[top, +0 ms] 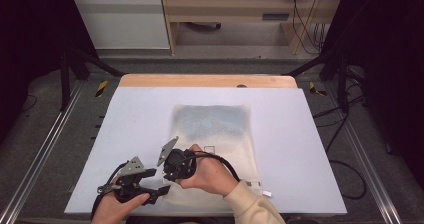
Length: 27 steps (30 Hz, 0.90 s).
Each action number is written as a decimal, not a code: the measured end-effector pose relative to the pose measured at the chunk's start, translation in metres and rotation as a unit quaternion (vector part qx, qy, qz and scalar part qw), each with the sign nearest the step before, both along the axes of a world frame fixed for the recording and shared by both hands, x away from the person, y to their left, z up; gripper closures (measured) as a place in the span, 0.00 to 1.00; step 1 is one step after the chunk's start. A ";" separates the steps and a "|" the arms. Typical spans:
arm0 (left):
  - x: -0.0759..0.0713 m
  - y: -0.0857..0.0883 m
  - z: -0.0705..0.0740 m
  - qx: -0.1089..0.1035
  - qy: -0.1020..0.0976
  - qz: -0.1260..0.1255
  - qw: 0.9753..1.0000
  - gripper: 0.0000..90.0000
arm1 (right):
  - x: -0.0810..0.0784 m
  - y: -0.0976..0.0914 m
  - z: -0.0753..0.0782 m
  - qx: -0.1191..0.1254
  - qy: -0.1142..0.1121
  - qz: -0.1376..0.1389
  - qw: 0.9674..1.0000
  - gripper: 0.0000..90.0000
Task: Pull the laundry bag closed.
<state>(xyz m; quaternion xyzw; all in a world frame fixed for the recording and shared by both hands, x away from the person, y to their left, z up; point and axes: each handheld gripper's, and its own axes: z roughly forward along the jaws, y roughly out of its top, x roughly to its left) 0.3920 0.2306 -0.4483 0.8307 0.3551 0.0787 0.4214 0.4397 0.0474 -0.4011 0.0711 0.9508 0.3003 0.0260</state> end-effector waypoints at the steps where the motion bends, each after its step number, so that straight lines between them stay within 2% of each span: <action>1: 0.000 -0.001 -0.001 0.001 -0.001 0.000 1.000 0.21 | 0.000 0.000 0.000 0.000 0.000 0.000 1.000 0.91; 5: 0.001 -0.006 -0.004 0.004 0.004 -0.010 1.000 0.27 | -0.001 0.000 0.001 0.002 -0.002 0.001 1.000 0.91; 8: 0.004 -0.008 -0.006 0.001 0.015 -0.015 1.000 0.31 | -0.001 0.000 0.002 0.002 -0.001 -0.001 1.000 0.91; 10: 0.004 -0.010 -0.007 -0.005 0.019 -0.020 1.000 0.35 | -0.001 0.000 0.002 0.002 -0.001 0.002 1.000 0.91; 12: 0.003 -0.011 -0.007 -0.001 0.020 -0.026 0.999 0.41 | -0.001 0.000 0.003 0.003 -0.001 0.000 1.000 0.91; 15: 0.004 -0.014 -0.009 -0.004 0.027 -0.032 0.999 0.42 | 0.000 0.000 0.003 0.003 -0.002 0.002 1.000 0.91; 20: 0.010 -0.017 -0.012 -0.032 0.045 -0.038 0.998 0.45 | 0.000 0.000 0.003 0.005 -0.005 -0.003 1.000 0.91; 27: 0.015 -0.016 -0.016 -0.054 0.059 -0.043 0.996 0.46 | 0.000 -0.001 0.003 0.005 -0.004 -0.002 1.000 0.91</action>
